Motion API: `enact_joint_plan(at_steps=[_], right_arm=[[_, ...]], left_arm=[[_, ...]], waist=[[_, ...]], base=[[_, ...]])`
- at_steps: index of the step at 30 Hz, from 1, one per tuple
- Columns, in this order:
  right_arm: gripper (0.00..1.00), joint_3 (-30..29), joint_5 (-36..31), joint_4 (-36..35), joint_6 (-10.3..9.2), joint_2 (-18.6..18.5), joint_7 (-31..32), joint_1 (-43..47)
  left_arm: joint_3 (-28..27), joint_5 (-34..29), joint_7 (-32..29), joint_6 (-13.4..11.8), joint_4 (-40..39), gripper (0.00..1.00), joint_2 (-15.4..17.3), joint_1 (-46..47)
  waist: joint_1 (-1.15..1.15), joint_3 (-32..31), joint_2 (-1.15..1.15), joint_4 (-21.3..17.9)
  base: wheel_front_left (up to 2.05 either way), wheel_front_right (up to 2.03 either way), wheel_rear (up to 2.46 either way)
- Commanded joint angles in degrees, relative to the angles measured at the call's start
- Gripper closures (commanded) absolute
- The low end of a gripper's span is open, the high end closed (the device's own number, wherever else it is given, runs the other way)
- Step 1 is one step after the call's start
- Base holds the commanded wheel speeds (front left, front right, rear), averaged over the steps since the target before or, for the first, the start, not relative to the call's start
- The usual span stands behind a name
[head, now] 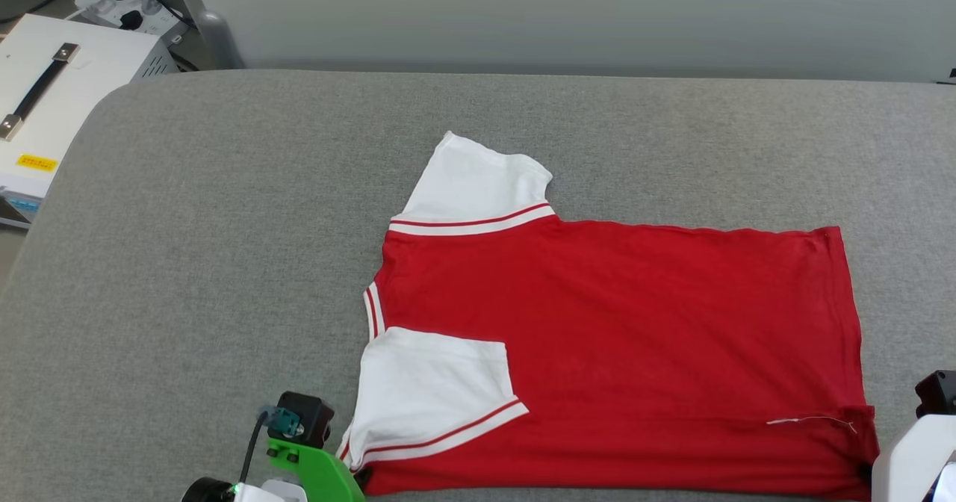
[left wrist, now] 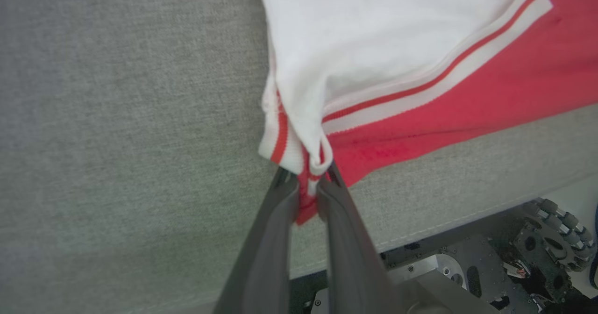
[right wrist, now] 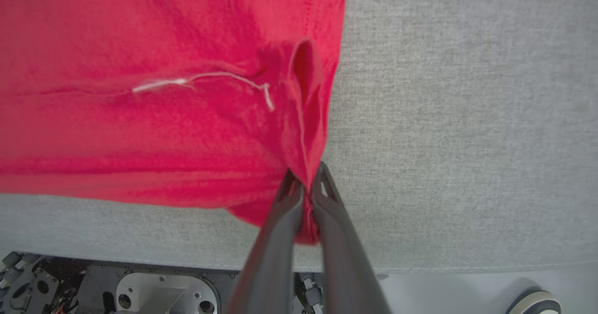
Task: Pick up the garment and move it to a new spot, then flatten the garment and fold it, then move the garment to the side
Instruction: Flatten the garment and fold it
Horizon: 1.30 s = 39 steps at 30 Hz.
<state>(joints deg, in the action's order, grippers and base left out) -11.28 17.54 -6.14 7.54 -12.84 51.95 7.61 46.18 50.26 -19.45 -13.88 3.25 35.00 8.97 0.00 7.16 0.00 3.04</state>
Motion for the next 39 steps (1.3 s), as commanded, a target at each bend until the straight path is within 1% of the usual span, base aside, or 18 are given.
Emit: enact_joint_plan(at_steps=[1,2,3,4,8,11,13,18,23,25,27,31,34,36,39], right_arm=[[1.0,0.0,0.2,0.6,-0.05,-0.1,-0.6,-0.1],[0.66,0.2,0.1,0.9,-0.05,-0.1,-1.1,-0.4],[0.09,0.4,0.1,1.1,-0.05,-0.1,-1.6,-0.6],[0.0,0.5,0.1,1.5,-0.05,-0.1,-2.1,-0.9],[0.0,0.8,0.6,1.8,-0.05,-0.5,-4.3,-1.8],[0.0,0.1,0.3,1.2,-0.05,-0.6,-7.4,-2.7],[0.0,0.6,-0.3,0.4,-0.05,-1.3,-9.7,-3.3],[0.0,2.1,0.8,-2.2,-0.05,-2.1,-17.4,-4.9],[0.0,4.2,1.7,-3.8,-0.05,-3.1,-26.2,-5.2],[0.0,4.1,2.2,-3.9,-0.05,-2.3,-30.1,-5.2],[0.0,3.8,2.2,-3.9,-0.05,-1.1,-34.3,-5.1],[0.0,4.3,1.0,-3.8,-0.05,0.5,-43.2,-4.3],[0.0,4.9,-0.4,-3.5,-0.05,1.5,-48.9,-3.7],[0.0,5.3,-0.7,-2.9,-0.05,2.7,-51.7,-3.3],[0.0,6.3,-1.1,-1.8,-0.05,3.3,-54.5,-3.1]], left_arm=[[0.1,0.3,0.0,0.1,0.7,0.62,-0.1,0.6],[0.2,0.2,0.0,0.1,1.1,0.0,-0.2,0.8],[0.2,0.1,0.1,0.0,1.3,0.0,-0.4,0.9],[0.1,-0.1,0.4,-0.2,1.7,0.0,-0.5,1.0],[-0.3,-1.1,2.4,-0.4,2.3,0.0,-0.6,1.8],[-1.5,-2.0,5.3,-0.9,2.1,0.0,-0.8,2.3],[-2.3,-3.0,7.8,-1.3,1.8,0.0,-0.8,2.9],[-4.8,-6.0,16.4,-1.9,0.4,0.0,-1.8,4.7],[-6.2,-9.2,26.3,-0.9,-0.3,0.0,-3.2,5.6],[-6.7,-10.5,30.4,-0.7,-0.3,0.0,-3.8,5.6],[-7.8,-10.9,32.7,-0.8,-0.2,0.0,-5.0,5.1],[-10.4,-12.9,34.3,-0.4,-0.5,0.0,-7.6,3.2],[-13.9,-16.4,34.4,0.5,-2.5,0.0,-9.9,1.4],[-16.1,-18.7,34.4,1.6,-3.1,0.0,-11.4,-0.4],[-18.6,-21.6,34.4,3.9,-2.8,0.0,-13.0,-2.1]], waist=[[0.0,0.1,0.0,0.0],[0.0,0.1,0.0,0.0],[0.0,0.1,0.0,0.0],[0.0,0.0,0.0,0.0],[0.0,-0.8,0.0,0.2],[0.0,-1.9,0.0,0.3],[0.0,-2.7,0.0,0.4],[0.0,-4.3,0.0,0.4],[0.0,-5.5,0.0,0.2],[0.0,-5.9,0.0,0.1],[0.0,-6.1,0.0,0.0],[0.0,-6.5,0.0,-0.3],[0.0,-6.3,0.0,-0.6],[0.0,-6.2,0.0,-0.8],[0.0,-5.8,0.0,-1.2]], base=[[0.0,0.0,0.0],[0.0,0.0,0.0],[0.0,0.0,0.0],[0.0,0.0,0.0],[0.0,0.0,0.0],[0.0,0.0,0.0],[0.0,0.0,0.0],[0.0,0.0,0.0],[0.0,0.0,0.0],[0.0,0.0,0.0],[0.0,0.0,0.0],[0.0,0.0,0.0],[0.0,0.0,0.0],[0.0,0.0,0.0],[0.0,0.0,0.0]])
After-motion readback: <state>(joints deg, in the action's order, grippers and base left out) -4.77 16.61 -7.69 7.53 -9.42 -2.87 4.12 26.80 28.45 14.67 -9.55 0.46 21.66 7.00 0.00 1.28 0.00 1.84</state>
